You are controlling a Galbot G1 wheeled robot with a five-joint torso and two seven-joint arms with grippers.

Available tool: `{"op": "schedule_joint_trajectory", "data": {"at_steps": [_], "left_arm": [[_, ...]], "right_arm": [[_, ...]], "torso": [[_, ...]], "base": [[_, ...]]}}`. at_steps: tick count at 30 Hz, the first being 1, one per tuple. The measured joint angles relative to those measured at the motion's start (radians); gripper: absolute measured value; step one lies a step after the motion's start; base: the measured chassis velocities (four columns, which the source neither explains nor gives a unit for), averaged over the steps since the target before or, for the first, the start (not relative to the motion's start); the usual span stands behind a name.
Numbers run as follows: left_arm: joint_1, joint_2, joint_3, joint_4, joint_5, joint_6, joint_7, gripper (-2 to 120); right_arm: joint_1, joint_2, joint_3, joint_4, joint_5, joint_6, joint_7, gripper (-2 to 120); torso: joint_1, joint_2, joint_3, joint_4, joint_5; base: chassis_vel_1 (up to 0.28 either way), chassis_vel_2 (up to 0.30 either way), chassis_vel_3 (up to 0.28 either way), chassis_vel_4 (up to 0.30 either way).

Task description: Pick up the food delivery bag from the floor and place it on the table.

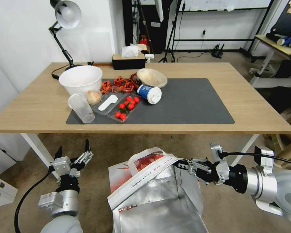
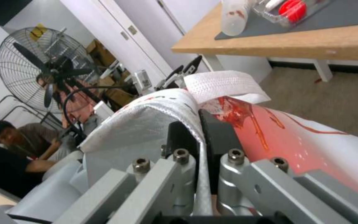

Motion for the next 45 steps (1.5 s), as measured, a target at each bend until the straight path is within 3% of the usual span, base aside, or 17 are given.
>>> {"op": "schedule_joint_trajectory", "data": {"at_steps": [37,45], "left_arm": [[-0.008,0.0,0.001,0.01,-0.004,0.001,-0.003,100],[-0.003,0.002,0.0,0.01,-0.014,-0.015,0.007,100]], "right_arm": [[-0.001,0.002,-0.003,-0.006,-0.01,0.001,-0.003,0],[-0.002,0.005,-0.004,-0.009,-0.016,0.001,-0.006,0]], "torso": [[0.076,0.176,0.099,0.0,-0.0001],[0.082,0.189,0.107,0.0,0.0]], "base": [[0.0,0.0,0.0,0.0],[0.0,0.0,0.0,0.0]]}}
